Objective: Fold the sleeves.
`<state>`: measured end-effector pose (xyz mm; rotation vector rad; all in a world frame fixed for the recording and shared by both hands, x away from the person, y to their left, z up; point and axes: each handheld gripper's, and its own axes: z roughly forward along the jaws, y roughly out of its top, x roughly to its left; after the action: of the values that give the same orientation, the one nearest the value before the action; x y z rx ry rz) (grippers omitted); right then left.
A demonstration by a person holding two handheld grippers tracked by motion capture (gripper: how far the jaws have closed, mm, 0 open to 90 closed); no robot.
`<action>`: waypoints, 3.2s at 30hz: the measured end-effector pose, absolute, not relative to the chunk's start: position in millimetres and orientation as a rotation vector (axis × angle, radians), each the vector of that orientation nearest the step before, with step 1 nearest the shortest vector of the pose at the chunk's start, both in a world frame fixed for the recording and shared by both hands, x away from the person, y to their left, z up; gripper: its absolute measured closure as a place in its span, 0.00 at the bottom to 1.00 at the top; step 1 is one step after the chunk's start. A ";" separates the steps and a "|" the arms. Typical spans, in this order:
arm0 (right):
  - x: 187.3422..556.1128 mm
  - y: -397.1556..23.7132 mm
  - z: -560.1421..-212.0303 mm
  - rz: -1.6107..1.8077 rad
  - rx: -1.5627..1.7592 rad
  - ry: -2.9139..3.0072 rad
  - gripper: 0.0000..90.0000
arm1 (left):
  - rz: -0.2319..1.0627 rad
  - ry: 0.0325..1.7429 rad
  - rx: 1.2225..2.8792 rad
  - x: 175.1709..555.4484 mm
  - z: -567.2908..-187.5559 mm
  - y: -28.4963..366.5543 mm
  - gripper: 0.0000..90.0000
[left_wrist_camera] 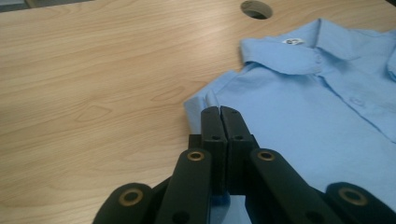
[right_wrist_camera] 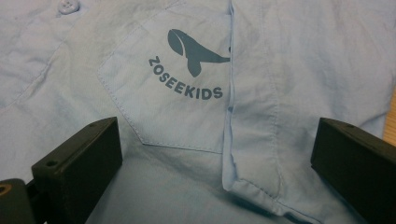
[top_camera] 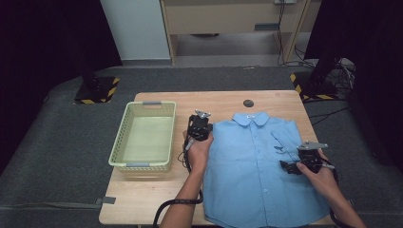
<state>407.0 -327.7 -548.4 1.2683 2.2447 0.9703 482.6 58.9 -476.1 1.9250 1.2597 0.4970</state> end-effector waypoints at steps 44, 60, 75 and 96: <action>410.0 -329.9 -544.0 0.979 1.296 2.274 0.05 | 0.363 1.201 2.016 456.6 -481.0 4.5 0.33; 442.5 -344.0 -491.3 1.012 1.312 2.278 0.07 | 0.377 1.252 2.086 471.9 -488.6 19.4 0.18; 492.8 -336.6 -486.4 0.885 1.377 2.237 0.18 | 0.376 1.251 2.125 490.0 -490.0 16.0 0.09; 530.7 -345.1 -501.6 0.853 1.473 2.211 0.18 | 0.377 1.357 2.094 523.7 -497.1 35.3 0.12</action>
<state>530.7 -345.1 -501.6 1.4730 2.2111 0.8533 523.7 35.3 -497.1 2.0945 1.3572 0.3774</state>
